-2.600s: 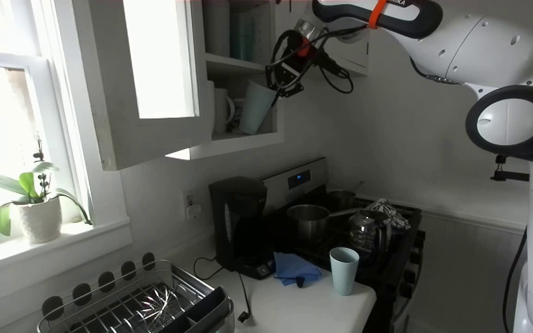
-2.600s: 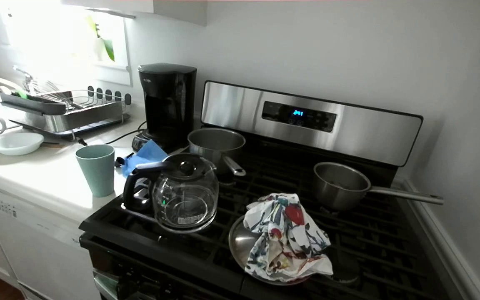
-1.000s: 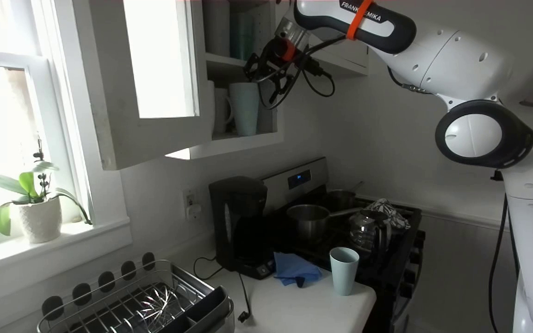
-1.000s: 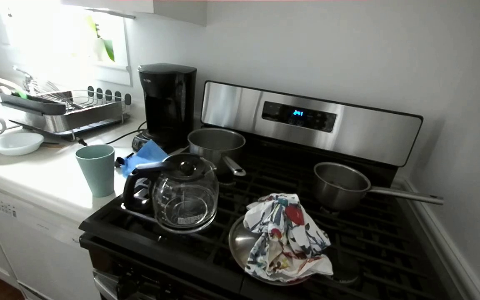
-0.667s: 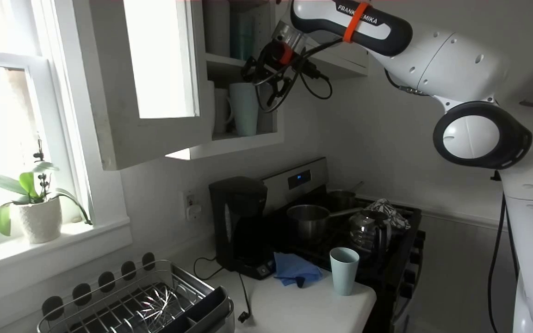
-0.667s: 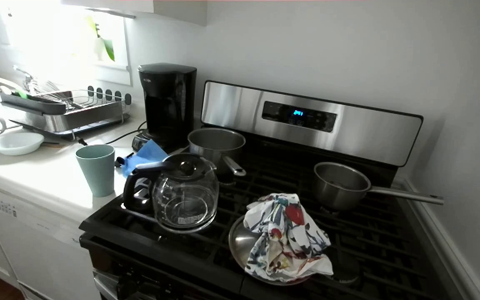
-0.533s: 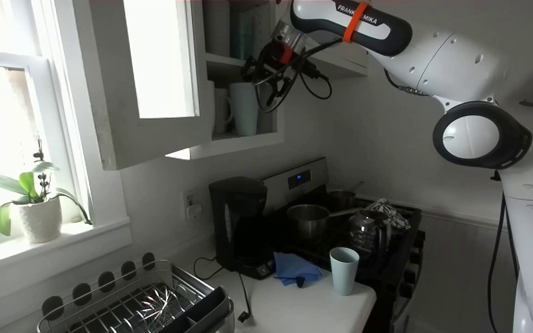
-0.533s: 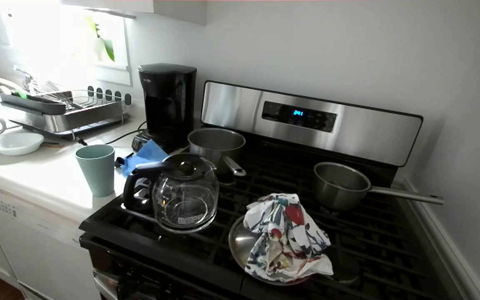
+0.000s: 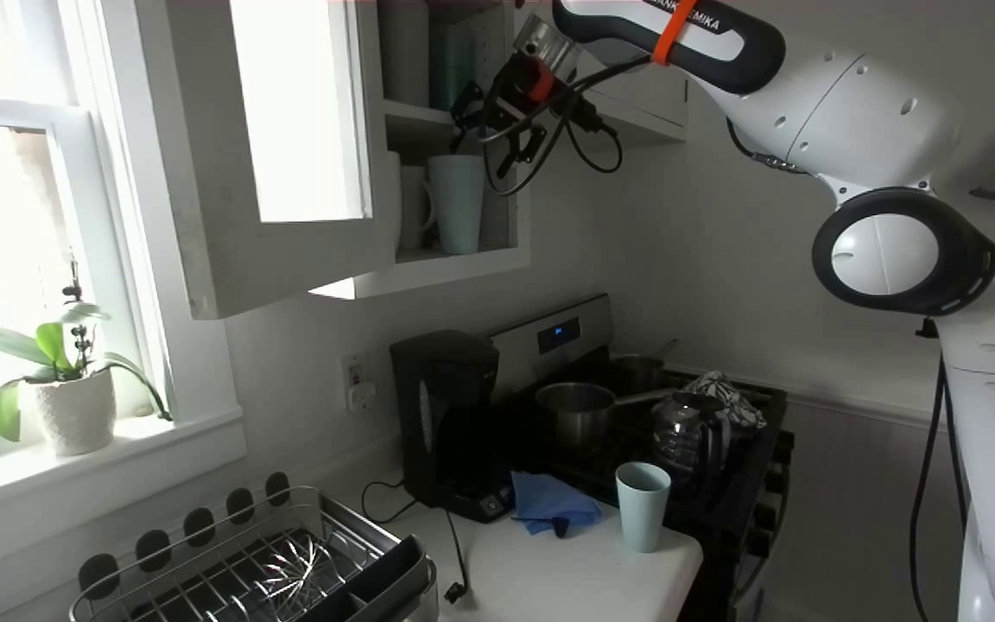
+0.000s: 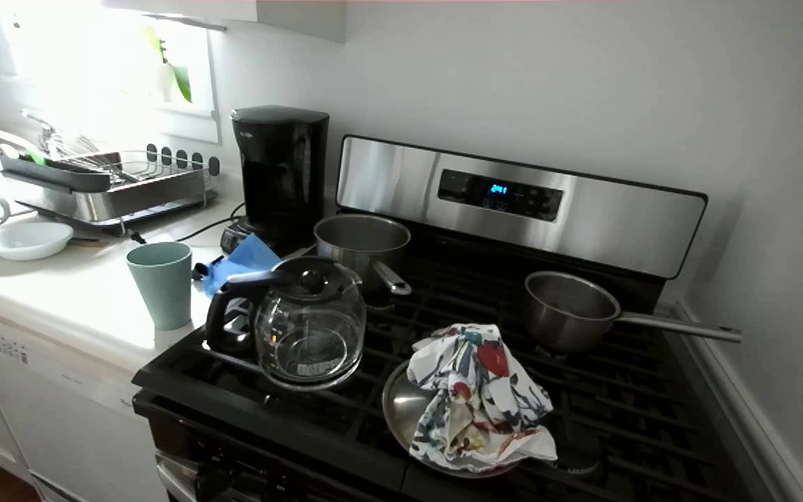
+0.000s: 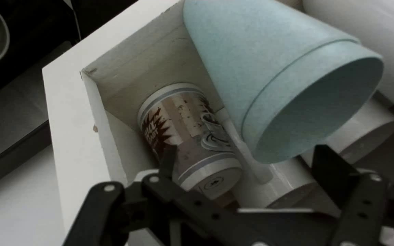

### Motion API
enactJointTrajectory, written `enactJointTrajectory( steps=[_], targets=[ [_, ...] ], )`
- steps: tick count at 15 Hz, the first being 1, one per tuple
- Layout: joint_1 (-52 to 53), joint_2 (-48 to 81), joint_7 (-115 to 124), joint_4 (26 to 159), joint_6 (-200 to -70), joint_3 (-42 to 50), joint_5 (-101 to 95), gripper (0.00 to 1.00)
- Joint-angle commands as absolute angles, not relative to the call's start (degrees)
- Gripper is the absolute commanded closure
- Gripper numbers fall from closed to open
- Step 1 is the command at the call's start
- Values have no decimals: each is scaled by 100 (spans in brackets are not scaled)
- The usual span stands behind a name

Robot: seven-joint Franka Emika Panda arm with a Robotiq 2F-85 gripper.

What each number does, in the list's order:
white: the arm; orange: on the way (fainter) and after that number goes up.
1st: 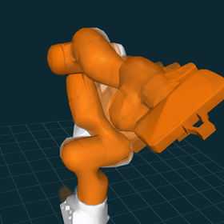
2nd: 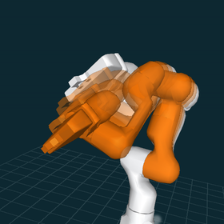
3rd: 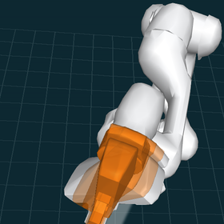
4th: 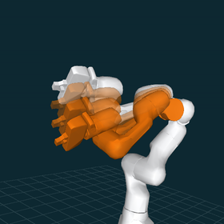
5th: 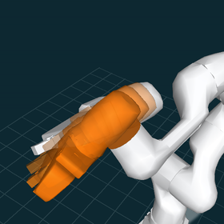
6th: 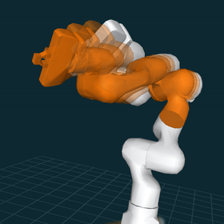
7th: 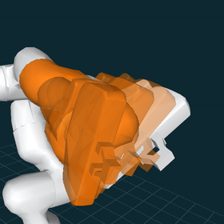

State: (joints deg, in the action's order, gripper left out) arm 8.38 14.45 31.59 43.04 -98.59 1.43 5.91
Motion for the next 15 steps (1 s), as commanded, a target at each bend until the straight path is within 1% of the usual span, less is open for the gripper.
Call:
enactJointTrajectory(
  steps=[1, 9, 15],
  targets=[
    [820, 1370, 2911, 4256, -9908, 102, 670, 0],
    [785, 953, 1942, 4486, -9932, 20, 807, 0],
    [639, 425, 1217, 5044, -9858, 48, 1485, 0]
  ],
)
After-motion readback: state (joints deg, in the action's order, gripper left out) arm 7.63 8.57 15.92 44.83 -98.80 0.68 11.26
